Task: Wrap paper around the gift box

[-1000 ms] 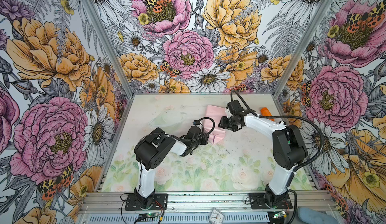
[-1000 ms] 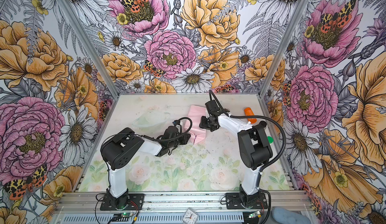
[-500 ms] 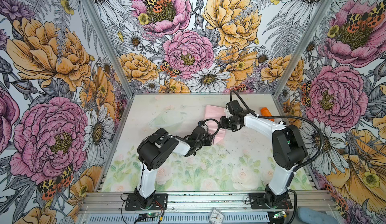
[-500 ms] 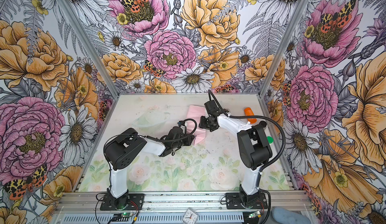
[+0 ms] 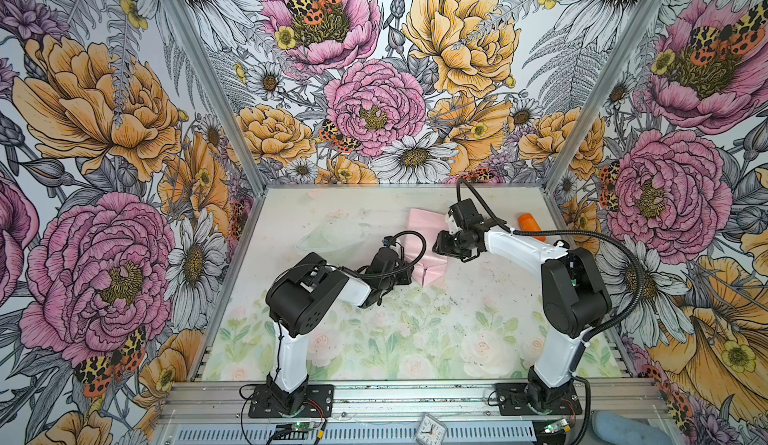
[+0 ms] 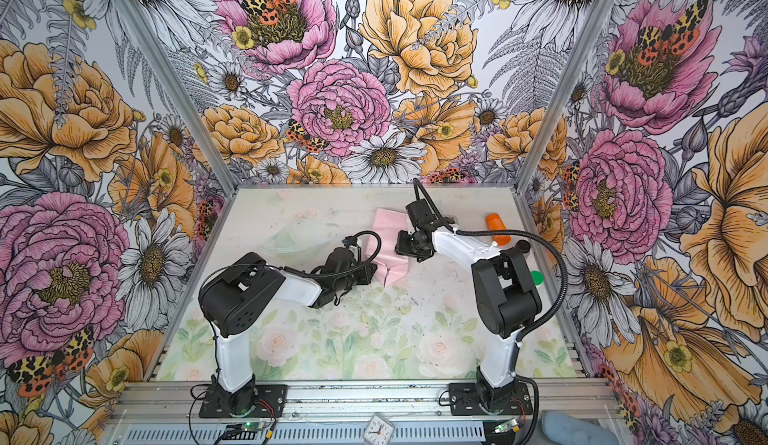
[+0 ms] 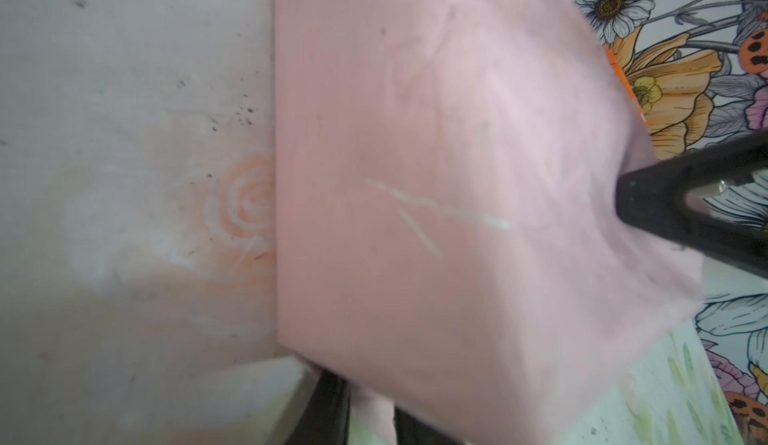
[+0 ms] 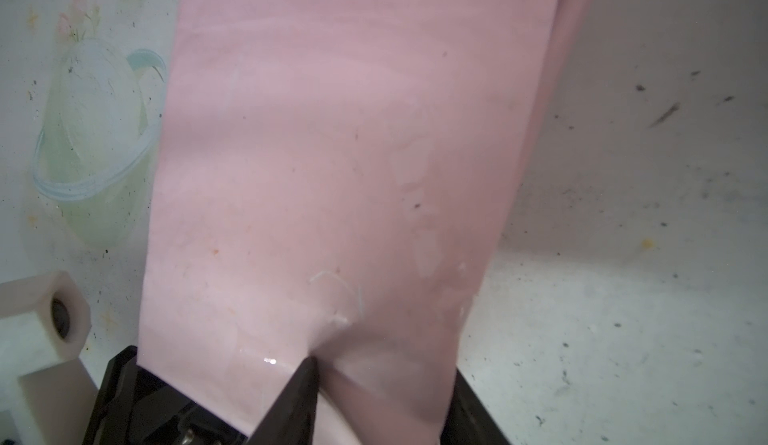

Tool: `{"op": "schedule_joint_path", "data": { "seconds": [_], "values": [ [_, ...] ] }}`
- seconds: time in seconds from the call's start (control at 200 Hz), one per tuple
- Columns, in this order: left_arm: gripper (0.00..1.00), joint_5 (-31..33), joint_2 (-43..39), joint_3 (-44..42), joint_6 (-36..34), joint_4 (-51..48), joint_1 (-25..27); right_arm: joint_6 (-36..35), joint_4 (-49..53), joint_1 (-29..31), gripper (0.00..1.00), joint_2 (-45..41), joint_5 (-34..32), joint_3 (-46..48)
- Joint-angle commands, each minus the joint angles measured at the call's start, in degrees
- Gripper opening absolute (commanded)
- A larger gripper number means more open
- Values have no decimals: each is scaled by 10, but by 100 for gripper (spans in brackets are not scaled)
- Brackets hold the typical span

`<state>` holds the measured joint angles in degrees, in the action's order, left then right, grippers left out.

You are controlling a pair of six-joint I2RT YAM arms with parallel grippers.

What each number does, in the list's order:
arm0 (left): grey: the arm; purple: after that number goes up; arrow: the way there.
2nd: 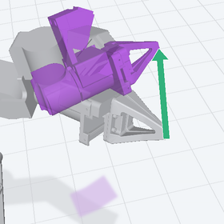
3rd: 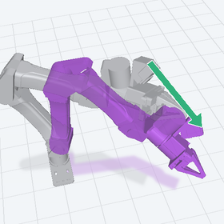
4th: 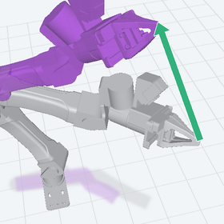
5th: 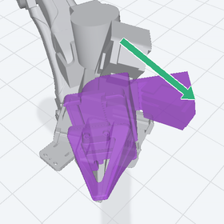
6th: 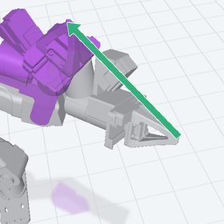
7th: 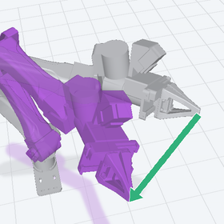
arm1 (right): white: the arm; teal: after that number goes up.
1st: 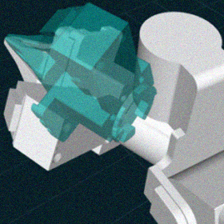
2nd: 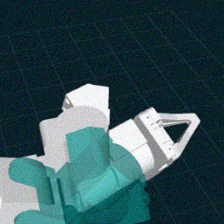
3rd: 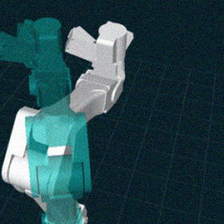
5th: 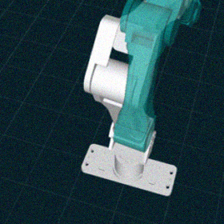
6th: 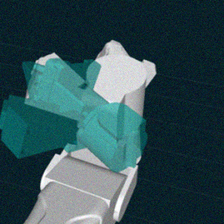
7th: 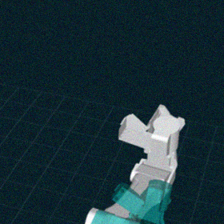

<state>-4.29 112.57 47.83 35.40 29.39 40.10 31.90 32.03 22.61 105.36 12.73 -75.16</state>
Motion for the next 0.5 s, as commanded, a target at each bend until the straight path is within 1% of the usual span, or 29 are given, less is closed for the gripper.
{"op": "schedule_joint_path", "data": {
  "seconds": [0.0, 0.075, 0.175, 0.495],
  "values": [
    [21, -1, 29, 17, -7, -37, 32, -13, 39, 13, 46, 10, -12, 25],
    [21, 1, 36, 24, -3, -37, 45, -13, 39, 14, 46, 10, -12, 25],
    [21, 5, 36, 21, 1, -37, 46, -12, 39, 14, 46, 8, -13, 26],
    [21, 18, -3, -27, -13, -45, -15, -14, 39, 14, 46, 3, -15, 29]
  ]
}}
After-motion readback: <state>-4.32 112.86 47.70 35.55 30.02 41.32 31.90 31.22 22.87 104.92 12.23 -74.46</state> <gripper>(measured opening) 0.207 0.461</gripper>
